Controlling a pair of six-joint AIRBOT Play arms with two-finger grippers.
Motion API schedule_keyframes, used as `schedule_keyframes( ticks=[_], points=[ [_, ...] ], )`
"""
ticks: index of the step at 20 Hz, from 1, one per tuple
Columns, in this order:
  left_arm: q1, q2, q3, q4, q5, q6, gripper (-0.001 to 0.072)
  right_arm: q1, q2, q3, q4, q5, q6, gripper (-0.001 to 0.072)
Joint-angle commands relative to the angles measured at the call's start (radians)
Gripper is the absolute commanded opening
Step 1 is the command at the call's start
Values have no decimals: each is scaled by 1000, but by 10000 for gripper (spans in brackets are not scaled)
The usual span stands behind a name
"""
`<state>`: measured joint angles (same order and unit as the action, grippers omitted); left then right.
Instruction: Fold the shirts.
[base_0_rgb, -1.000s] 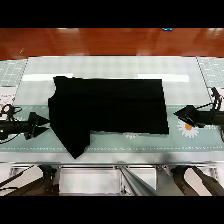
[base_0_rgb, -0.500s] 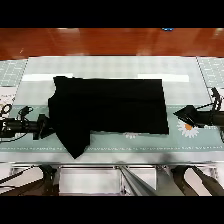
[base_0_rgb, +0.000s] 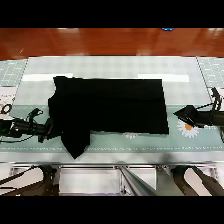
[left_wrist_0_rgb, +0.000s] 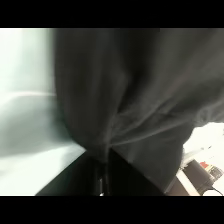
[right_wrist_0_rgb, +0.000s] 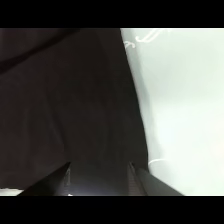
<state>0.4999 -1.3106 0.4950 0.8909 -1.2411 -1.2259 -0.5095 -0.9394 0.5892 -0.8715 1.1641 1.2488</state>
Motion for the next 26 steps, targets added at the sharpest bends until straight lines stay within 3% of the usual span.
schedule_keyframes(
  ticks=[1, 6, 11, 20, 21, 23, 26],
  points=[
    [-26, 1, -3, -11, 40, 10, 16, -1, 1, 0, -36, -18, 31, 413],
    [-25, 1, -3, -11, 37, 29, 16, -1, 1, -64, -249, 28, 181, 413],
    [-25, 1, -3, -12, 48, 28, 17, 0, -13, -174, -118, 14, 124, 413],
    [-25, 1, -3, -12, 53, 28, 16, 87, -279, -146, 94, -101, 8, 412],
    [-25, 1, -3, -12, 53, 28, 16, 131, -296, -125, 100, -121, 5, 365],
    [-25, 1, 0, -12, 51, 28, 17, 192, -300, -74, 106, -135, -11, 24],
    [-25, 3, 37, -12, 22, 28, 16, 209, -286, 0, 94, -72, -20, 24]
  ],
)
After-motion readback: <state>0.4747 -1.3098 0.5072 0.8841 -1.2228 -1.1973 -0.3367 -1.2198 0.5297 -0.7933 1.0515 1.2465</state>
